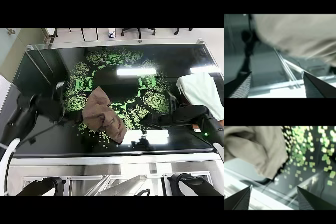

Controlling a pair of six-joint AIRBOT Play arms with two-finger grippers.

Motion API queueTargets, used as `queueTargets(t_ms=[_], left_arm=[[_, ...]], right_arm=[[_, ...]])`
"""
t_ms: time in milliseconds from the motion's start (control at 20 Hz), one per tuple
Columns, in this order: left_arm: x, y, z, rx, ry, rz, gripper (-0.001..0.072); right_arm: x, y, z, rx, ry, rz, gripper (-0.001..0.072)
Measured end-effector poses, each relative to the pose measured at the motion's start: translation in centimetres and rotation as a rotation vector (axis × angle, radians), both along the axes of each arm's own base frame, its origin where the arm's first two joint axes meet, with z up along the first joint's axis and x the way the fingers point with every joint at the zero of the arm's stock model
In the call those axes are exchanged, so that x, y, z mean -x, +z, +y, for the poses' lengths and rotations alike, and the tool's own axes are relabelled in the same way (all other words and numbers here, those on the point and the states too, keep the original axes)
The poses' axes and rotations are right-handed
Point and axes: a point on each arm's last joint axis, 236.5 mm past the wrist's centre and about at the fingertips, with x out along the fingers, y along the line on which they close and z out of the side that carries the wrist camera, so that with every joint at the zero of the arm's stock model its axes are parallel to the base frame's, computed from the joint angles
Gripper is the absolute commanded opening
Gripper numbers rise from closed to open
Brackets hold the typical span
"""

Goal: Fold the shirts.

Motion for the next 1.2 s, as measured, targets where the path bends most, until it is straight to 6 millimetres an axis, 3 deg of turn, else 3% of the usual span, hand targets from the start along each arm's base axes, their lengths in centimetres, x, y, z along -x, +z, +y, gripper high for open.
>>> queueTargets(t_ms=[100,200,350,500,550,600,650,700,750,850,950,1050,1200], left_arm=[[1.5,-3.2,-0.3,0.120,0.068,0.014,0.0697],[1.3,-5.5,-0.9,0.240,0.153,-0.014,0.0697],[-0.5,-7.5,-1.3,0.330,0.252,-0.049,0.0697],[-3.2,-8.2,-2.4,0.361,0.275,-0.068,0.0696],[-4.0,-8.4,-3.0,0.365,0.268,-0.072,0.0696],[-4.8,-8.6,-3.7,0.366,0.255,-0.074,0.0654],[-5.5,-8.8,-4.5,0.365,0.241,-0.073,0.0412],[-6.2,-9.1,-5.2,0.363,0.224,-0.072,0.0127],[-6.8,-9.4,-5.7,0.358,0.207,-0.069,0.0017],[-7.8,-9.8,-6.6,0.344,0.172,-0.062,0.0015],[-8.8,-9.4,-6.9,0.340,0.145,-0.065,0.0014],[-10.1,-7.2,-7.3,0.356,0.124,-0.103,0.0014],[-12.2,0.8,-8.1,0.413,0.070,-0.252,0.0014]], right_arm=[[1.3,-2.5,1.7,-0.011,0.038,0.081,0.0620],[2.4,-4.9,3.9,-0.016,0.077,0.144,0.0620],[3.4,-8.1,7.2,-0.008,0.119,0.208,0.0620],[3.3,-9.5,10.1,-0.016,0.144,0.233,0.0617],[2.9,-9.6,10.9,-0.022,0.146,0.236,0.0566],[2.5,-9.8,11.6,-0.025,0.147,0.235,0.0435],[1.8,-10.1,12.0,-0.020,0.143,0.226,0.0255],[1.0,-10.5,12.3,-0.010,0.144,0.211,0.0022],[0.2,-10.5,12.7,-0.008,0.138,0.197,0.0018],[-0.9,-9.8,13.5,-0.025,0.142,0.177,0.0018],[-1.9,-8.6,13.9,-0.043,0.156,0.150,0.0018],[-2.9,-6.3,13.6,-0.071,0.163,0.116,0.0017],[-4.5,-0.5,11.8,-0.126,0.152,0.019,0.0017]])
